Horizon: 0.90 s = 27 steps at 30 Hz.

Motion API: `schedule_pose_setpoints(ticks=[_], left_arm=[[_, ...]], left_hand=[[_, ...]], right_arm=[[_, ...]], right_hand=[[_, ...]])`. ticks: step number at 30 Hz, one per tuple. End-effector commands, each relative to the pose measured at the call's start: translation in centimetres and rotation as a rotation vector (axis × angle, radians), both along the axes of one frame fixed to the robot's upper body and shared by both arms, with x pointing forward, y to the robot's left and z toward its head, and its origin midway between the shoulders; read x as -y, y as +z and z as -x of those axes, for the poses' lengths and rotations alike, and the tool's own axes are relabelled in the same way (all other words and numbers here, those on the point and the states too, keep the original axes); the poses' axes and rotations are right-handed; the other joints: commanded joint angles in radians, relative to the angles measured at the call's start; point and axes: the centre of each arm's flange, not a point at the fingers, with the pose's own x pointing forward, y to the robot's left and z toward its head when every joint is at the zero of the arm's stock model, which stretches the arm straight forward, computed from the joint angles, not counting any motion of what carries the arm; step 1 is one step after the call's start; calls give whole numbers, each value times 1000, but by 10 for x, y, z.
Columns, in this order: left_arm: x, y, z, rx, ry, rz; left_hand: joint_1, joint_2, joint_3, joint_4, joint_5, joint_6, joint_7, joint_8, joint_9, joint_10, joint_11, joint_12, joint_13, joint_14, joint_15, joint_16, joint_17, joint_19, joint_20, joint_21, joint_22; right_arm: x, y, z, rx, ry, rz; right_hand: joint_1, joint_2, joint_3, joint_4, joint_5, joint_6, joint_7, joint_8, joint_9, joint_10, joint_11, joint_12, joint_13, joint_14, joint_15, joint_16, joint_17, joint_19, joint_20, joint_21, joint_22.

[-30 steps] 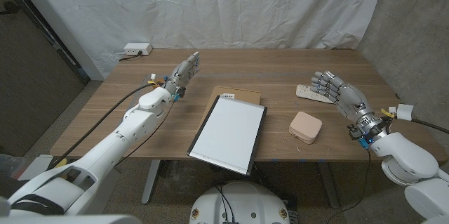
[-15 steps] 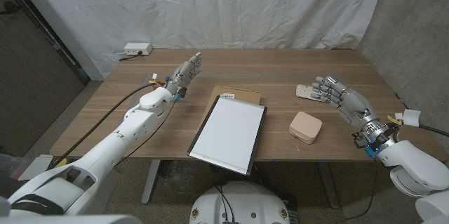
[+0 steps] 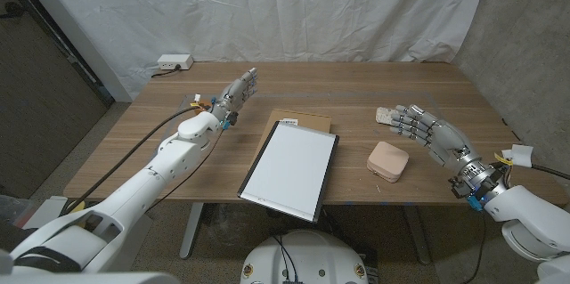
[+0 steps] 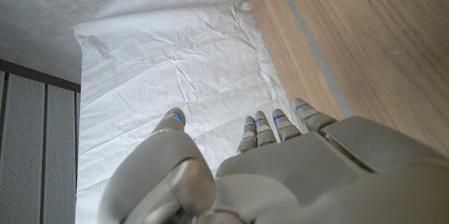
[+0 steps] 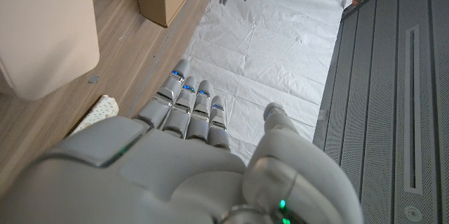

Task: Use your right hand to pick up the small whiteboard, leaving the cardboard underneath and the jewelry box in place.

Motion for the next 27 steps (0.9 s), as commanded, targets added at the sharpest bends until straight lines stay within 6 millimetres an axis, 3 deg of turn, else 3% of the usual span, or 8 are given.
schedule_pose_setpoints(ticks=[1,27], left_arm=[[3,-3,2,2,-4,4],[8,-5,6,10,0,5]], left_hand=[[12,2,3,-7,-2,0,1,1,6,-1,0,-1,2,-6,2,-3,5,1,-43,-2,3],[17,5,0,-10,-5,8,1,3,6,4,-3,0,2,2,-1,-1,5,6,-42,-1,3]], right_arm=[[-3,-11,13,-56,46,2],[-2,-29,31,-163,82,20]], right_hand=[[3,1,2,-10,1,-2,-1,1,2,7,13,-4,2,9,7,-1,5,12,5,1,2],[3,2,2,-14,0,1,25,2,3,29,31,-2,1,56,20,7,6,64,12,5,1]])
